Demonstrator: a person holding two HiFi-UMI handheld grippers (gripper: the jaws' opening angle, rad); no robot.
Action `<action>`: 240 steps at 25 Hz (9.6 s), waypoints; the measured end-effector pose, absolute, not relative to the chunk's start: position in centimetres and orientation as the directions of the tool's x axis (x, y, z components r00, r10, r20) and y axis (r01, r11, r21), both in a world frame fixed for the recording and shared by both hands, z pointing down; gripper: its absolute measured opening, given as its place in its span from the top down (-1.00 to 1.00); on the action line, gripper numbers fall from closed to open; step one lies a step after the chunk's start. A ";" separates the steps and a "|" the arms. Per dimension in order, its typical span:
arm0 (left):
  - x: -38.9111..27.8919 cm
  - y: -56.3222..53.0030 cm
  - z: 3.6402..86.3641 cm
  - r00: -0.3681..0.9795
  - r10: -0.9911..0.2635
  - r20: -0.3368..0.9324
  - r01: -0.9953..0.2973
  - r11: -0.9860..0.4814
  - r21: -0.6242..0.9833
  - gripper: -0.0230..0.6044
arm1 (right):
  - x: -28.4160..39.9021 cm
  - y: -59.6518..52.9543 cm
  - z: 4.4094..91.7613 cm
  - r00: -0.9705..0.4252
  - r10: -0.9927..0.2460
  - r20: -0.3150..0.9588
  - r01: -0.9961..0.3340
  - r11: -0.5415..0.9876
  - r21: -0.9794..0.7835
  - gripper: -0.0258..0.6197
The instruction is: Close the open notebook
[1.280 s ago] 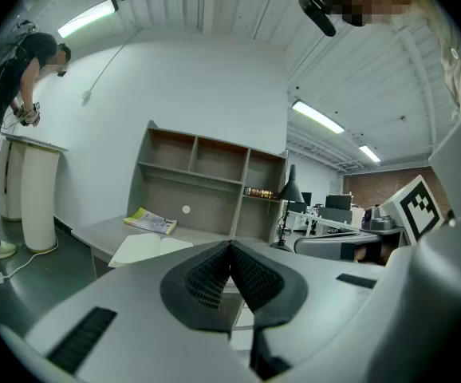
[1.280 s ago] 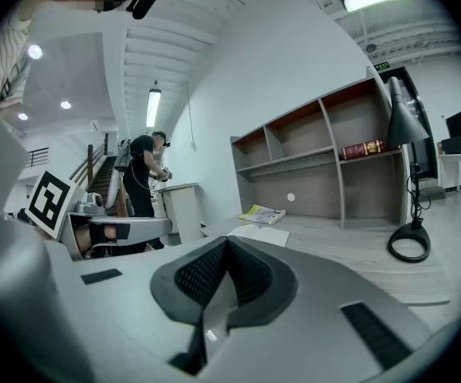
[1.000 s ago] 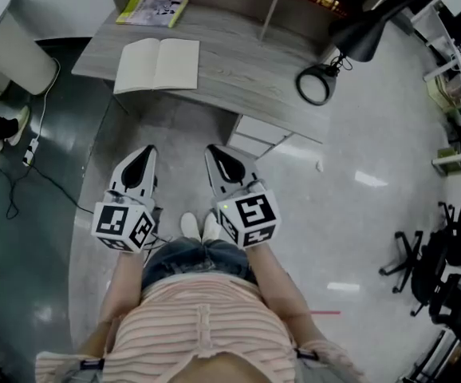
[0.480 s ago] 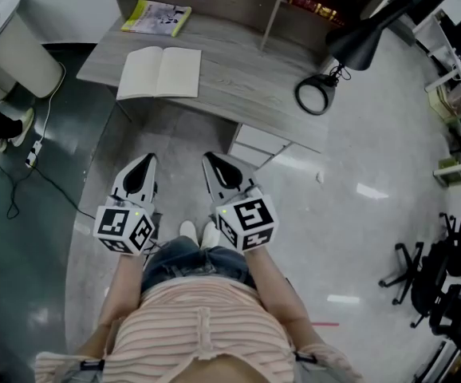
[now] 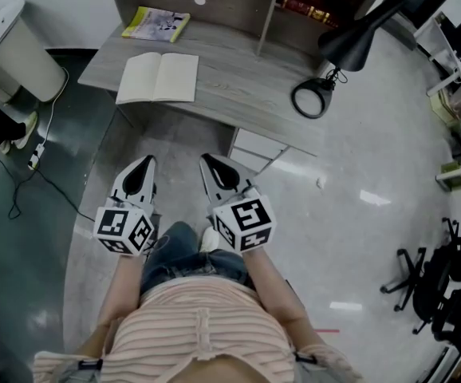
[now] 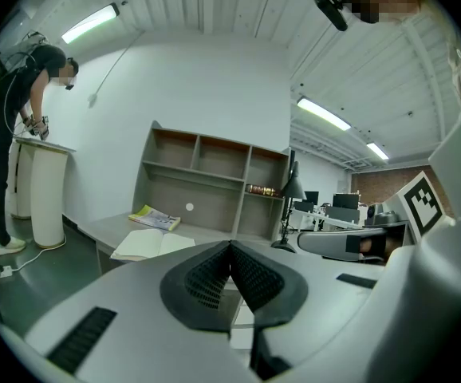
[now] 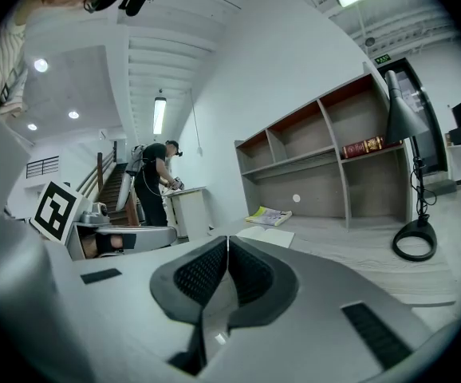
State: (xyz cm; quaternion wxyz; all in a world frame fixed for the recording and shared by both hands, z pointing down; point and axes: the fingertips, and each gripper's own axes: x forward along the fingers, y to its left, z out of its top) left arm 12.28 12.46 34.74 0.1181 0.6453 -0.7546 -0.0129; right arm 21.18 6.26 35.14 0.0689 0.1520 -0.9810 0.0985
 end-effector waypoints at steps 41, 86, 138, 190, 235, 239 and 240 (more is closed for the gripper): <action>-10.3 0.1 38.0 -0.154 -0.950 0.273 -0.951 0.217 0.219 0.89 | 1.8 -6.8 37.9 -0.899 -0.291 0.328 -0.362 0.915 -0.178 0.86; -27.5 -2.1 54.6 0.006 -0.844 0.537 -0.564 0.441 0.699 0.35 | -13.6 -10.9 44.8 -0.804 -0.209 0.557 -0.356 0.919 -0.170 0.86; -24.6 -2.4 47.0 -0.009 -0.853 0.522 -0.754 0.349 0.556 0.77 | -11.8 -9.7 46.0 -0.758 -0.229 0.611 -0.389 0.910 -0.141 0.86; -11.7 -10.5 41.6 0.195 -0.829 0.523 -0.921 0.029 0.390 0.81 | -1.0 -13.7 46.3 -0.669 -0.403 0.625 -0.594 0.795 -0.122 0.86; -3.6 -15.1 48.9 0.333 -0.629 0.702 -0.941 -0.178 0.287 0.80 | 5.3 -14.2 48.7 -0.542 -0.467 0.699 -0.738 0.662 -0.130 0.86; -3.1 -15.3 49.8 0.334 -0.612 0.717 -0.942 -0.187 0.279 0.80 | 5.4 -14.0 49.5 -0.534 -0.452 0.715 -0.740 0.659 -0.136 0.86; -3.1 -15.3 50.0 0.334 -0.609 0.720 -0.942 -0.189 0.277 0.80 | 5.4 -14.0 49.7 -0.532 -0.448 0.718 -0.740 0.658 -0.138 0.86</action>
